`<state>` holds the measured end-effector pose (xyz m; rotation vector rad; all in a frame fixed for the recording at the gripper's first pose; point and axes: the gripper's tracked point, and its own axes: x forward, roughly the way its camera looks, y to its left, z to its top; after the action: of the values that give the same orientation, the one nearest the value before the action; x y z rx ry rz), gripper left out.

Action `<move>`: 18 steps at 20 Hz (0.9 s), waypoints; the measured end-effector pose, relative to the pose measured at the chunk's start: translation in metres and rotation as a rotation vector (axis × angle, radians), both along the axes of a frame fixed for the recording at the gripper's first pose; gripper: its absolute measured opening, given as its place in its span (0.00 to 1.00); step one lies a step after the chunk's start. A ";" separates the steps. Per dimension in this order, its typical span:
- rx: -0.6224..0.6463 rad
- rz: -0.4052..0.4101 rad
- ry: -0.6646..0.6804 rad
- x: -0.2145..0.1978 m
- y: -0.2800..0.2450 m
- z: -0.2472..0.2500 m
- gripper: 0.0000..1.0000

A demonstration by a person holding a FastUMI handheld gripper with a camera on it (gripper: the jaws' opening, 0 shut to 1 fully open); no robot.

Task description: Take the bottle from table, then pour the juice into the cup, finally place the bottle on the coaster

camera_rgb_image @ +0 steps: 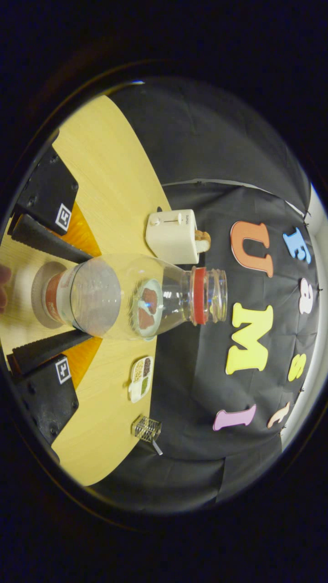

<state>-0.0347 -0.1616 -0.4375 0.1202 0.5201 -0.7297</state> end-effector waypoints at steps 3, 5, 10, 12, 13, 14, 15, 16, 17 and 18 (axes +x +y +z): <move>-0.004 0.004 0.007 -0.001 -0.003 -0.002 0.98; -0.005 0.007 0.002 -0.001 0.000 0.002 1.00; -0.007 -0.013 0.000 -0.008 0.004 0.014 1.00; 0.001 -0.014 -0.011 -0.008 0.009 0.024 1.00; -0.009 -0.020 -0.016 -0.012 0.011 0.032 1.00; -0.016 -0.025 -0.017 -0.014 0.013 0.039 1.00; -0.022 -0.030 -0.022 -0.017 0.016 0.047 1.00; -0.028 -0.038 -0.032 -0.019 0.019 0.056 1.00; -0.033 -0.045 -0.045 -0.022 0.023 0.067 1.00; -0.039 -0.053 -0.059 -0.025 0.026 0.080 1.00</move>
<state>-0.0602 -0.1354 -0.3571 0.1194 0.4475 -0.7849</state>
